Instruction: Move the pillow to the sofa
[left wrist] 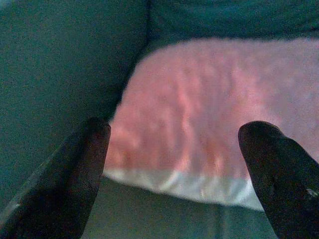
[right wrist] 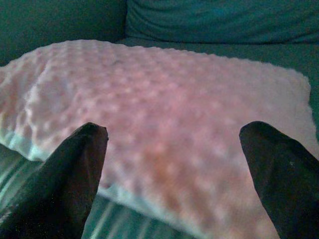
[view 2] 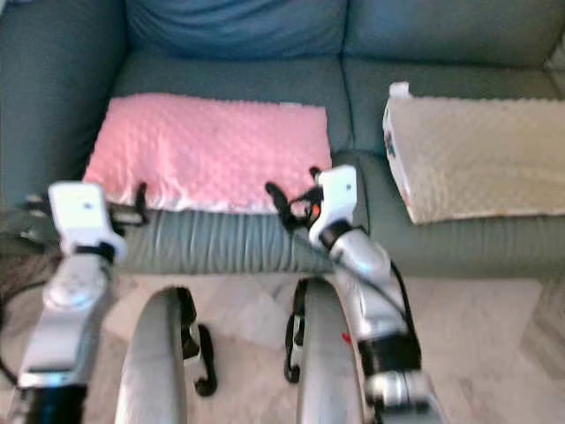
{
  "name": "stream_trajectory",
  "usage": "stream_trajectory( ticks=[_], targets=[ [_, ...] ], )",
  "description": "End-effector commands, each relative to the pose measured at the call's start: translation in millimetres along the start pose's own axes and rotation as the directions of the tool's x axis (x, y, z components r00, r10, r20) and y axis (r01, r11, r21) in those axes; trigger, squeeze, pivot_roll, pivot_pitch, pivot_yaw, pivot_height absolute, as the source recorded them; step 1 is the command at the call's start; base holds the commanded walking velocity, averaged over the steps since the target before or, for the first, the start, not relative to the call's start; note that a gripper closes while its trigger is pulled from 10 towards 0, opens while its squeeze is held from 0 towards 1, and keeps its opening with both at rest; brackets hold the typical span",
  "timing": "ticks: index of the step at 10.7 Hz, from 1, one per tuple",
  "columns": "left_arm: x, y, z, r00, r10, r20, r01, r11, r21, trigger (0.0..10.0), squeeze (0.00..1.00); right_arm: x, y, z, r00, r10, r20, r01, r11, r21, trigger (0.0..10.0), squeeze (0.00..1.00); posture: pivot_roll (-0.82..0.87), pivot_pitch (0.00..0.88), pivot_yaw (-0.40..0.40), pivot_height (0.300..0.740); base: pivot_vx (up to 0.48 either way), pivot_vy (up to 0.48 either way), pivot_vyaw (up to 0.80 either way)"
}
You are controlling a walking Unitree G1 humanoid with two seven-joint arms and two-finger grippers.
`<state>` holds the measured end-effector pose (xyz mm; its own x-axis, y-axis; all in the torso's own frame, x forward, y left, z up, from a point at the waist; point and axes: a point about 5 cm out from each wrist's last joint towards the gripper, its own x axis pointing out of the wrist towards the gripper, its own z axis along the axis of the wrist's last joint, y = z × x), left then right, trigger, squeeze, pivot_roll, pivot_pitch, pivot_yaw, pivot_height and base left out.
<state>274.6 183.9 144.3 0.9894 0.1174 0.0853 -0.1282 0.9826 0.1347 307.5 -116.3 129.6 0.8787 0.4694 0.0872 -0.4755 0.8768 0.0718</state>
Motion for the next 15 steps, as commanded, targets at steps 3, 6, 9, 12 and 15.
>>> stream_trajectory(
  ticks=[3, 6, 9, 12, 15],
  targets=[
    [-11.0, -9.9, -19, 1.0, -0.012, -0.026, 0.012, 1.0, 0.009, 10.0, 0.0, -29.5, 6.7, -29, 0.978, -0.182, -0.106, 0.173, 0.981, -0.09, 10.0, 0.0, -0.02, 0.141, -0.04, 0.609, 0.0, 0.0, 0.0],
    [1.2, -37.6, -31, 0.999, -0.018, -0.047, 0.017, 1.0, -0.008, 10.0, 0.0, -36.7, 13.8, -37, 0.975, -0.183, -0.129, 0.177, 0.982, -0.06, 10.0, 0.0, -0.05, 0.038, -0.041, 0.609, 0.0, 0.0, 0.0],
    [12.4, -46.3, -31, 0.996, -0.089, 0.0, 0.088, 0.995, -0.042, 10.0, 0.0, -27.9, -2.5, -20, 0.975, -0.211, -0.069, 0.212, 0.977, 0.0, 10.0, 0.0, -0.07, 0.017, -0.04, 0.609, 0.0, 0.0, 0.0],
    [12.5, -53.3, -33, 0.994, -0.104, 0.017, 0.105, 0.992, -0.07, 10.0, 0.0, -21.9, -6.7, -14, 0.972, -0.232, -0.038, 0.233, 0.973, 0.008, 10.0, 0.0, -0.06, 0.013, -0.047, 0.656, 0.0, 0.0, -0.14],
    [12.9, -60.7, -35, 0.993, -0.121, 0.012, 0.122, 0.984, -0.132, 10.0, 0.0, -15.7, -10.1, -7, 0.974, -0.227, -0.016, 0.228, 0.974, 0.013, 10.0, 0.0, -0.08, 0.007, -0.054, 0.703, 0.0, 0.0, 0.0]
  ],
)
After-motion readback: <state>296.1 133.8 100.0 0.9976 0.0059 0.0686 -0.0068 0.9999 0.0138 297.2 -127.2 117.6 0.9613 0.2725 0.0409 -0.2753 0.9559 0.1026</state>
